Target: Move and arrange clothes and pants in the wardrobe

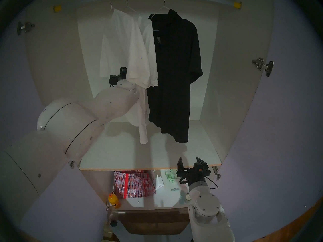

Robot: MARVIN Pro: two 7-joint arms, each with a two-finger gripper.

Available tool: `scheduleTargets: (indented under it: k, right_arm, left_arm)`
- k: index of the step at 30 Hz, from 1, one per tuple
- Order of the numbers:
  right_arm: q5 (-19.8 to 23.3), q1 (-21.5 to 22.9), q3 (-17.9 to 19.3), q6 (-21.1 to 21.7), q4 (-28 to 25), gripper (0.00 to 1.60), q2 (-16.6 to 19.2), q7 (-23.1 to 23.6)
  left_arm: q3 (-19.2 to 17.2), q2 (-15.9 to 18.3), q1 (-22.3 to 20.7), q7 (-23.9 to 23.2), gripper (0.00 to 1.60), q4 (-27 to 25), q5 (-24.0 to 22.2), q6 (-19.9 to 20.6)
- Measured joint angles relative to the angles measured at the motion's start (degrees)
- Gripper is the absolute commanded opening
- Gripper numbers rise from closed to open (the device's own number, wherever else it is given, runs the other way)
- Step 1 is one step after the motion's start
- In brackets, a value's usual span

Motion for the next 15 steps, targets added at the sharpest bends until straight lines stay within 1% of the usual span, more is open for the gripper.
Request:
scheduleTargets:
  k: [12,15]
  right_arm:
    - [-0.02,0.02,0.00,0.00,0.02,1.60,-0.01,0.00]
    - [-0.02,0.02,0.01,0.00,0.02,1.60,-0.01,0.00]
  left_arm:
    - [2.30,-9.61,-0.97,-3.85,1.60,-0.96,0.73,2.72]
    - [2.63,-10.72,-1.13,-4.74,1.60,-1.24,0.83,3.00]
